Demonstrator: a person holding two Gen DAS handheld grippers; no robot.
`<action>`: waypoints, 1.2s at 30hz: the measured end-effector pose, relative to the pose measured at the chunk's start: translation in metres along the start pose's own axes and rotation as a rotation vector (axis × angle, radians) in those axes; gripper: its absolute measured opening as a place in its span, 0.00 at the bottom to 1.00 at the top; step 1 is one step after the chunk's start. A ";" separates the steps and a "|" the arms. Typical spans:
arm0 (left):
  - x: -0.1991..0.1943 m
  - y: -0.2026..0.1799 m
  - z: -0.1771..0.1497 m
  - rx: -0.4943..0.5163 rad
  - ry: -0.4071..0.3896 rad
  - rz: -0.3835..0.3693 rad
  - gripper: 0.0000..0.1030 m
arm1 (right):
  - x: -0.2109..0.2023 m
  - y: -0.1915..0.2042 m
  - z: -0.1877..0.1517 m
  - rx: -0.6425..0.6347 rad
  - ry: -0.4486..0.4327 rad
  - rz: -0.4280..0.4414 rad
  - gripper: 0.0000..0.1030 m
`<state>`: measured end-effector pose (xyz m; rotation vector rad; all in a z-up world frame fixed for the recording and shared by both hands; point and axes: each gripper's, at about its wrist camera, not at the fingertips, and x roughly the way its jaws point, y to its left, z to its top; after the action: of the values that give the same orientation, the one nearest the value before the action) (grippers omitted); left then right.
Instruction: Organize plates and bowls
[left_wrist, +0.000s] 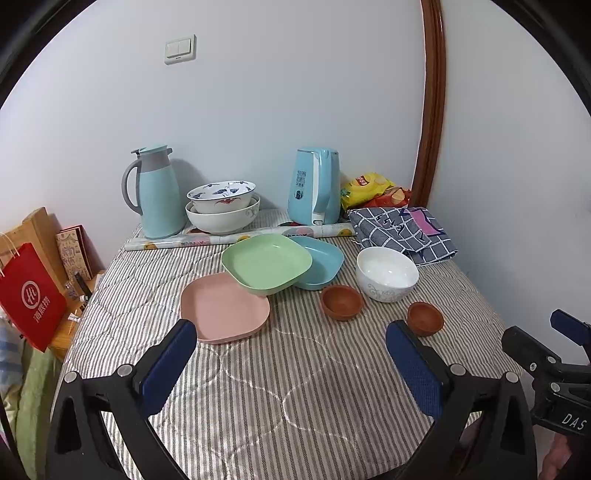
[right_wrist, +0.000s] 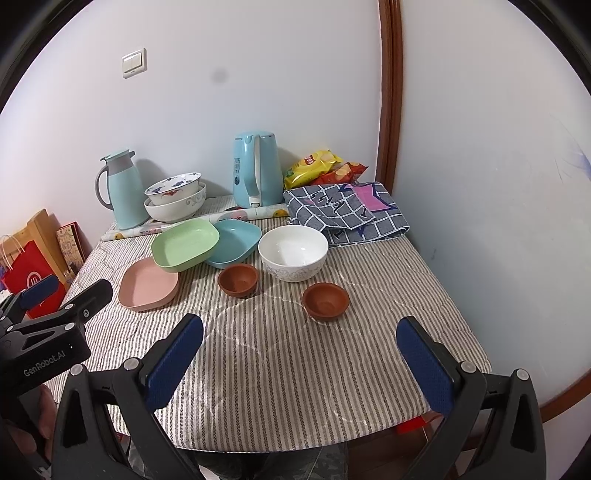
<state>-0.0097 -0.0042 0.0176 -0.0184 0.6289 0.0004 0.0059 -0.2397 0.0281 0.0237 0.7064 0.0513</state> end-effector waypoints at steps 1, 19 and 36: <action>0.001 0.000 0.000 0.000 0.002 -0.001 1.00 | 0.001 0.000 0.002 0.002 0.002 0.001 1.00; 0.052 0.014 0.033 -0.020 0.073 0.007 1.00 | 0.046 -0.001 0.038 0.026 0.039 0.056 0.97; 0.145 0.051 0.071 -0.041 0.164 0.055 0.85 | 0.150 0.044 0.088 -0.058 0.140 0.145 0.71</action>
<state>0.1490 0.0472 -0.0113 -0.0409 0.7933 0.0651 0.1748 -0.1878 -0.0003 0.0161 0.8416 0.2143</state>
